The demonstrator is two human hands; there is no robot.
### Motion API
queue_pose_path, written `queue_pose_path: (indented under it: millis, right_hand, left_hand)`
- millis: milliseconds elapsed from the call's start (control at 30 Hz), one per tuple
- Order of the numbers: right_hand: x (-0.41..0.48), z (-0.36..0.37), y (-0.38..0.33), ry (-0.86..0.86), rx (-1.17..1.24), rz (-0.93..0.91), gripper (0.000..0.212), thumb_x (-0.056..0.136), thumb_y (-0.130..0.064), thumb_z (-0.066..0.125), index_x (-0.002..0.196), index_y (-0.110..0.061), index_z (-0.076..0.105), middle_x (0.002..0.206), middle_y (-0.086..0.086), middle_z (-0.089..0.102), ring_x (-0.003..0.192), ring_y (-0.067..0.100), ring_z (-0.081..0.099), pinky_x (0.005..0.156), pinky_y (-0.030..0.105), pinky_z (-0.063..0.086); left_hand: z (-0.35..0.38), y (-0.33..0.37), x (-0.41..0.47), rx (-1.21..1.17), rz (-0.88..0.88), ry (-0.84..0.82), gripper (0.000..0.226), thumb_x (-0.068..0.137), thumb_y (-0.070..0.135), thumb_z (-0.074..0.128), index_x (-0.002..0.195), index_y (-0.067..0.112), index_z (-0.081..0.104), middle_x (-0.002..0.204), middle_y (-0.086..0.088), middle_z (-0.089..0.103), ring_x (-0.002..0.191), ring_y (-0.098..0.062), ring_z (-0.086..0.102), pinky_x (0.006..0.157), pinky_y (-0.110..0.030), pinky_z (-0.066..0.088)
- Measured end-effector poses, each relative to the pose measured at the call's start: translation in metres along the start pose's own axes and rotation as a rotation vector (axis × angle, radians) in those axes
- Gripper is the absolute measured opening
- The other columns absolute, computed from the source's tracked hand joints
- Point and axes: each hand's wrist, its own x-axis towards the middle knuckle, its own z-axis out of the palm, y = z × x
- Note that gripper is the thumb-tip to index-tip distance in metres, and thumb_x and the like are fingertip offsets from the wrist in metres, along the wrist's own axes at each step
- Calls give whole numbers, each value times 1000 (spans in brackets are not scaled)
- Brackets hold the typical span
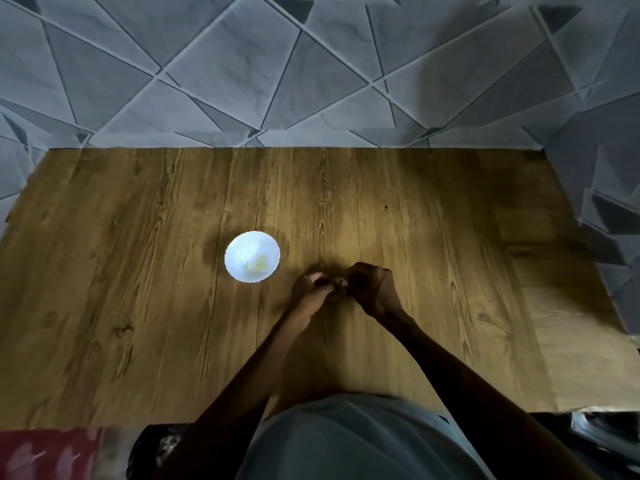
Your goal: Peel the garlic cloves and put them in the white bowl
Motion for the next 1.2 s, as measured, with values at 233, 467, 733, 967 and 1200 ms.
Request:
queue_pose_path:
  millis: [233,467,733,967,1200]
  right_hand:
    - [5,-5,-8,11,69,10,8,89,-17,71,94,-13,76,81,-11,69,71,-5,67,62,13,53]
    - [7,-5,-5,36,209,208,7,89,-12,70,92,-8,74,82,5,74,71,14,73,65,36,62]
    - [4,-17,-13,-47,286,256,15,87,-10,71,100,-3,72,87,8,74,77,16,74,67,26,61]
    - [5,-17,-19,-44,346,295,18,83,-10,75,99,-4,72,89,5,74,79,14,74,69,28,61]
    - [8,-16,-19,-18,395,388,18,80,-5,77,96,1,72,86,9,75,76,16,74,69,30,61]
  left_hand:
    - [-6,13,-12,-383,-21,-159,26,93,13,64,113,-3,68,111,-17,71,107,-25,67,93,-33,55]
    - [-4,10,-14,-244,52,-134,30,87,19,72,115,11,68,110,-4,73,107,-16,67,97,-32,52]
    - [-8,10,-11,-138,31,-138,39,78,35,79,113,20,72,110,-1,73,112,-19,64,104,-45,47]
    - [-8,18,-12,-154,49,-49,22,81,12,76,103,9,72,104,-14,73,99,-25,70,93,-45,55]
    - [-7,20,-13,-28,127,28,13,80,12,78,93,12,75,94,-9,75,93,-24,71,87,-47,57]
